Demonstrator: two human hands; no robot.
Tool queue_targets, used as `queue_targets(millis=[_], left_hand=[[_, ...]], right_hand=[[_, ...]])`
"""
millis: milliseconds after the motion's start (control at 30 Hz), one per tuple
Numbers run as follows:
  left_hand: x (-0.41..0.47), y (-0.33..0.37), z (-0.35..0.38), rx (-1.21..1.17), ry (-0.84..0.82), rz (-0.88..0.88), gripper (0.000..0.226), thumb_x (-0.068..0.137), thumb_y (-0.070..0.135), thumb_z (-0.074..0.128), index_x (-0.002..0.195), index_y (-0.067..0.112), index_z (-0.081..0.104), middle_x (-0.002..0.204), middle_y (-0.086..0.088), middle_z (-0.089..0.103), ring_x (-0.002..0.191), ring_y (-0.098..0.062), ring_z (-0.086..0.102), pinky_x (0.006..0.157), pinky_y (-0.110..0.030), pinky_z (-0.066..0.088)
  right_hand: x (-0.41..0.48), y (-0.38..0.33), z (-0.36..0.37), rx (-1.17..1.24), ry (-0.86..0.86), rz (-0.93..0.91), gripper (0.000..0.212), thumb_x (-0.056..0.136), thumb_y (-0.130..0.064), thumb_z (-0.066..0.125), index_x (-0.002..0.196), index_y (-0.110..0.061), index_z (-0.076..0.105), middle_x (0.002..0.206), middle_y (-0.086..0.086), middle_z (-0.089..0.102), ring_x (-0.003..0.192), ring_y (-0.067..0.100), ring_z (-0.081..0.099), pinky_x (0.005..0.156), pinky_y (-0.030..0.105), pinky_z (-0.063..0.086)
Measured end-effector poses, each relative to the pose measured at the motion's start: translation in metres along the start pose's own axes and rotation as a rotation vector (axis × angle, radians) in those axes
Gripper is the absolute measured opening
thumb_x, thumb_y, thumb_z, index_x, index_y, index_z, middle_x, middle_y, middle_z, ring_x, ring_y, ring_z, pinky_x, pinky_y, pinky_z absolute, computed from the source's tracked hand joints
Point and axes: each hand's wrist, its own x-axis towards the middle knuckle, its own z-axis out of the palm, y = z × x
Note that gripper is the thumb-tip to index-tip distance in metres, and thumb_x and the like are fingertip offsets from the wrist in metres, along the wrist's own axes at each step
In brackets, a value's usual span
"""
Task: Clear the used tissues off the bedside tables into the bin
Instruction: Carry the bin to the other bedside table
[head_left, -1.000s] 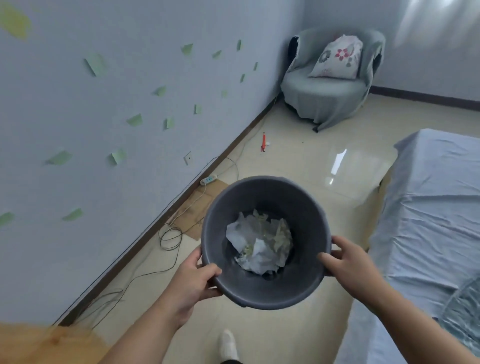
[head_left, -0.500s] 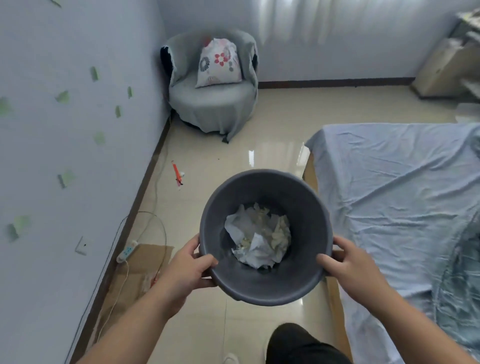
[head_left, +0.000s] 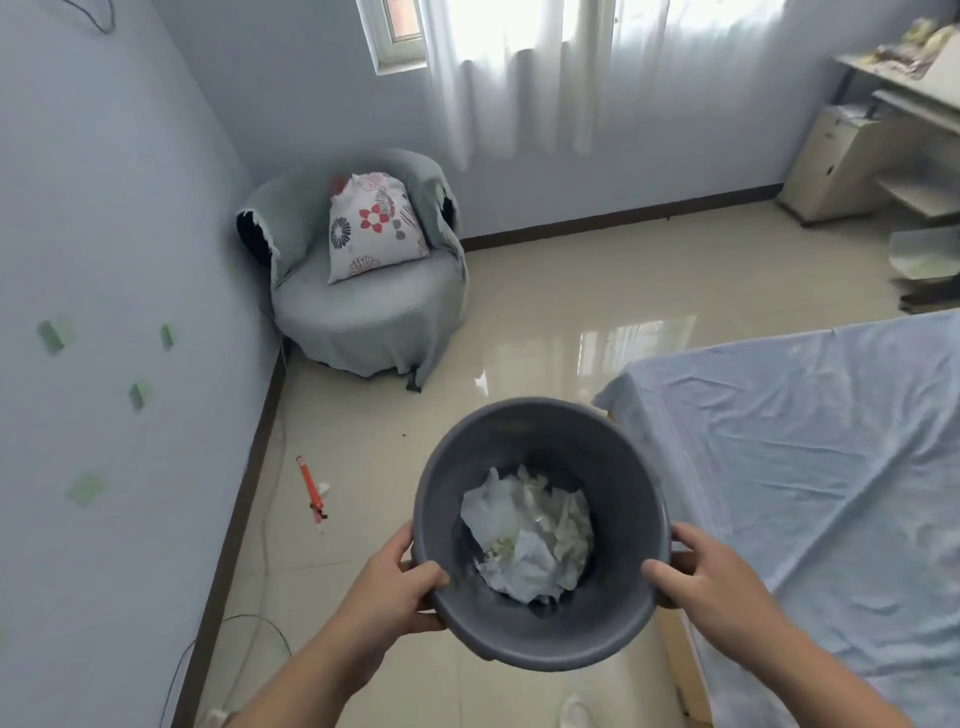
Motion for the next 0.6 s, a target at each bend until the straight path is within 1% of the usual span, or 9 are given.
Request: queue_targets(millis=[33,67,133,167,233,300,367,500,600], left_hand=[[0.019,0.021,-0.002,-0.003,0.005,0.015,0.058,0.089,-0.001,0.061,0.126,0.044,0.066,0.098,-0.010,0.083,0.091,-0.034,0.082,0.072,-0.043,0.068],[0.038,0.040,-0.003,-0.011,0.001,0.028,0.058,0.089,-0.001,0.061,0.127,0.043,0.066,0.100,-0.009,0.083,0.092,-0.034,0.082,0.072,-0.042,0.068],[0.079,0.075,-0.007,-0.017,-0.014,0.051,0.058,0.091,0.000,0.061,0.129,0.044,0.064,0.103,-0.008,0.083,0.094,-0.034,0.081,0.072,-0.041,0.068],[0.101,0.091,-0.010,-0.022,-0.020,0.055,0.058,0.091,0.000,0.061,0.129,0.044,0.063,0.104,-0.008,0.083,0.094,-0.034,0.081,0.072,-0.041,0.068],[0.149,0.120,-0.016,-0.022,-0.027,0.055,0.058,0.091,-0.001,0.061,0.128,0.044,0.064,0.102,-0.009,0.083,0.092,-0.034,0.081,0.071,-0.041,0.068],[0.202,0.147,-0.026,-0.015,-0.036,0.053,0.060,0.088,-0.001,0.061,0.126,0.045,0.066,0.098,-0.009,0.083,0.088,-0.033,0.082,0.069,-0.042,0.068],[0.256,0.176,-0.037,-0.016,-0.070,0.043,0.061,0.083,0.003,0.063,0.125,0.047,0.067,0.097,-0.009,0.083,0.086,-0.032,0.082,0.069,-0.043,0.068],[0.352,0.248,-0.054,0.026,-0.152,0.025,0.063,0.085,0.003,0.063,0.130,0.047,0.066,0.094,-0.009,0.083,0.079,-0.026,0.081,0.069,-0.041,0.067],[0.405,0.320,-0.051,0.062,-0.220,0.053,0.061,0.080,0.008,0.066,0.128,0.046,0.067,0.100,-0.010,0.083,0.083,-0.028,0.080,0.073,-0.042,0.068]], right_hand=[[0.025,-0.018,-0.009,-0.015,0.003,-0.018,0.032,0.090,-0.009,0.070,0.095,-0.040,0.073,0.075,0.011,0.079,0.063,0.022,0.069,0.073,0.049,0.060],[0.049,-0.035,-0.017,-0.024,0.006,-0.036,0.031,0.091,-0.011,0.070,0.097,-0.041,0.073,0.076,0.009,0.080,0.064,0.021,0.071,0.071,0.044,0.060],[0.097,-0.062,-0.027,-0.032,0.016,-0.060,0.026,0.092,-0.014,0.070,0.099,-0.039,0.073,0.078,0.004,0.081,0.070,0.022,0.077,0.066,0.028,0.062],[0.120,-0.073,-0.030,-0.039,0.026,-0.066,0.023,0.093,-0.016,0.070,0.100,-0.038,0.072,0.078,0.001,0.081,0.071,0.021,0.077,0.064,0.024,0.061],[0.166,-0.089,-0.030,-0.052,0.045,-0.056,0.020,0.094,-0.017,0.070,0.102,-0.035,0.069,0.078,0.001,0.081,0.072,0.022,0.077,0.069,0.031,0.064],[0.212,-0.103,-0.024,-0.047,0.068,-0.014,0.018,0.094,-0.016,0.069,0.103,-0.031,0.069,0.078,0.005,0.081,0.076,0.030,0.077,0.076,0.044,0.065],[0.257,-0.117,-0.016,-0.025,0.088,0.032,0.018,0.093,-0.014,0.069,0.102,-0.029,0.070,0.079,0.009,0.080,0.080,0.039,0.074,0.080,0.053,0.063],[0.338,-0.160,-0.016,0.002,0.162,0.103,0.018,0.089,-0.012,0.068,0.098,-0.028,0.072,0.078,0.011,0.078,0.081,0.042,0.072,0.080,0.057,0.060],[0.388,-0.197,-0.041,-0.010,0.231,0.083,0.020,0.090,-0.016,0.068,0.102,-0.031,0.071,0.077,0.005,0.078,0.074,0.031,0.074,0.075,0.050,0.064]])
